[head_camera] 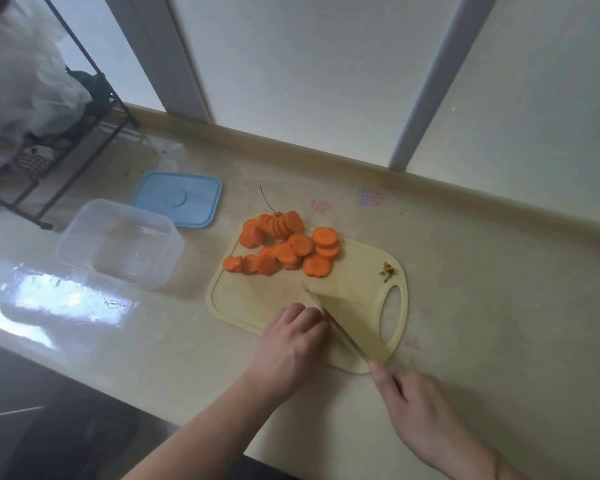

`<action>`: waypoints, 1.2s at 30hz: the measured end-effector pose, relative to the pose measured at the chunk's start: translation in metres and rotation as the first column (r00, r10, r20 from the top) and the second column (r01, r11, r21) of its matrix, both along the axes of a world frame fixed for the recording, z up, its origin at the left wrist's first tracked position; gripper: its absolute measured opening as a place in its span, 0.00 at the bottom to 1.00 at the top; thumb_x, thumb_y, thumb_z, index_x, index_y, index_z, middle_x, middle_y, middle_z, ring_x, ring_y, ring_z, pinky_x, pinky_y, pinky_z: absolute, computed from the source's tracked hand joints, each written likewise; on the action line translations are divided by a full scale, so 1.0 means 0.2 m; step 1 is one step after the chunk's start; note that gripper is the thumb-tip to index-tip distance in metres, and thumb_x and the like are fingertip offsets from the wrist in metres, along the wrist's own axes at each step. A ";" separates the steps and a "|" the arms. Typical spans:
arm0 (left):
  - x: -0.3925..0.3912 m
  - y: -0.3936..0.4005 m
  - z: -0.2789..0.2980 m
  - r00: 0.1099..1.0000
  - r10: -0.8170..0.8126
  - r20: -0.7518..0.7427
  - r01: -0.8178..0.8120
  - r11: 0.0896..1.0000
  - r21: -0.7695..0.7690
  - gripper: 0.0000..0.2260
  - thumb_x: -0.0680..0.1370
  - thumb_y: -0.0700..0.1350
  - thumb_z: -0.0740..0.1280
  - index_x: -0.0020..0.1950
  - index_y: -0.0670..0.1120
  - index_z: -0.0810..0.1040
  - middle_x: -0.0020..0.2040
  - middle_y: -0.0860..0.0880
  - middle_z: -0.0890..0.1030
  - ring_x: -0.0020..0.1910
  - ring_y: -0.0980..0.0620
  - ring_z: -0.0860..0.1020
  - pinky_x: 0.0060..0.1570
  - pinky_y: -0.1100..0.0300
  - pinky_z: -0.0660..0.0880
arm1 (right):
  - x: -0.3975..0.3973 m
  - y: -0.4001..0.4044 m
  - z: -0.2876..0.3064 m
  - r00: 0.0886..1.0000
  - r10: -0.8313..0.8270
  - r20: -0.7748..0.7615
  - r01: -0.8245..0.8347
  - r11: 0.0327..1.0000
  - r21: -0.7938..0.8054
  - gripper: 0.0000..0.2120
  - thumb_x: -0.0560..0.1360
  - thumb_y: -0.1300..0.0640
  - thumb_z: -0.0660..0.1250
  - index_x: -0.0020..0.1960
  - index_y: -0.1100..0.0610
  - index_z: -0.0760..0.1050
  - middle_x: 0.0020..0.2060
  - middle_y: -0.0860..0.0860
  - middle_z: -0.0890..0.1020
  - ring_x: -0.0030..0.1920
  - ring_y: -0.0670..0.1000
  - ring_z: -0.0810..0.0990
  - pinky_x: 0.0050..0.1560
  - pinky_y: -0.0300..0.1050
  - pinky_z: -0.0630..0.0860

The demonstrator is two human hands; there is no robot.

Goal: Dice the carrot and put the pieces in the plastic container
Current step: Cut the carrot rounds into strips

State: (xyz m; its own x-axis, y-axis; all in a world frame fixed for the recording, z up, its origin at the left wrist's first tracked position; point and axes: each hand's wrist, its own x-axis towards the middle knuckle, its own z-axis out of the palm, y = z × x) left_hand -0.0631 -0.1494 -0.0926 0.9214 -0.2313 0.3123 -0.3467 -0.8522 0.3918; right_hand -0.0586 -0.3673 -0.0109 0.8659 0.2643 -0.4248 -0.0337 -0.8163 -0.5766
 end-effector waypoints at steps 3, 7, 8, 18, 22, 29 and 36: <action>0.00 0.01 0.00 1.000 0.005 -0.020 -0.005 1.000 -0.008 0.07 0.75 0.38 0.72 0.53 0.44 0.82 0.48 0.48 0.79 0.46 0.43 0.76 0.46 0.51 0.76 | -0.03 0.00 0.00 1.000 0.016 0.005 -0.017 0.999 0.034 0.31 0.71 0.29 0.46 0.29 0.55 0.67 0.21 0.48 0.72 0.27 0.47 0.69 0.37 0.47 0.65; -0.02 0.02 -0.02 0.999 -0.026 -0.030 0.024 0.999 -0.044 0.07 0.76 0.37 0.72 0.53 0.43 0.83 0.51 0.48 0.80 0.49 0.43 0.77 0.49 0.50 0.76 | -0.06 0.00 -0.01 1.000 0.022 -0.007 -0.022 0.999 0.030 0.33 0.71 0.28 0.44 0.31 0.57 0.64 0.23 0.47 0.72 0.26 0.46 0.69 0.32 0.44 0.63; -0.02 0.02 -0.03 0.999 -0.025 -0.029 0.023 0.998 -0.052 0.08 0.76 0.37 0.73 0.54 0.43 0.83 0.52 0.48 0.80 0.50 0.42 0.78 0.50 0.50 0.76 | -0.06 0.00 -0.02 1.000 0.017 -0.003 -0.017 1.000 0.019 0.34 0.70 0.27 0.44 0.32 0.59 0.62 0.23 0.48 0.72 0.26 0.46 0.69 0.31 0.43 0.64; -0.02 0.04 -0.06 0.999 -0.043 -0.013 0.042 0.996 -0.075 0.06 0.77 0.37 0.72 0.54 0.42 0.83 0.51 0.47 0.81 0.50 0.42 0.77 0.50 0.51 0.76 | -0.02 0.03 -0.02 0.999 0.004 -0.041 -0.006 0.999 -0.049 0.34 0.72 0.32 0.46 0.30 0.63 0.65 0.25 0.56 0.72 0.33 0.52 0.74 0.39 0.49 0.67; -0.01 0.03 -0.04 0.998 -0.055 0.018 0.056 0.995 -0.085 0.04 0.78 0.39 0.72 0.52 0.42 0.83 0.48 0.46 0.81 0.47 0.43 0.77 0.48 0.52 0.77 | 0.07 0.10 -0.08 0.996 0.067 -0.051 -0.066 0.998 0.011 0.36 0.72 0.28 0.42 0.28 0.58 0.64 0.22 0.52 0.70 0.27 0.48 0.71 0.37 0.52 0.69; -0.01 0.05 0.01 0.998 -0.032 0.049 0.038 0.992 -0.122 0.03 0.77 0.40 0.73 0.50 0.42 0.84 0.48 0.46 0.81 0.44 0.44 0.79 0.46 0.55 0.78 | 0.04 0.09 -0.06 0.999 0.031 -0.028 -0.030 0.999 0.040 0.33 0.72 0.30 0.44 0.28 0.57 0.60 0.22 0.46 0.71 0.24 0.48 0.68 0.29 0.42 0.62; -0.02 0.06 0.02 0.999 -0.043 -0.004 0.042 0.994 -0.097 0.03 0.78 0.41 0.70 0.49 0.43 0.84 0.47 0.47 0.82 0.42 0.44 0.77 0.43 0.53 0.76 | -0.03 0.08 -0.04 0.999 0.024 -0.038 -0.023 0.999 0.026 0.34 0.74 0.30 0.45 0.33 0.61 0.63 0.26 0.50 0.73 0.29 0.50 0.73 0.35 0.49 0.69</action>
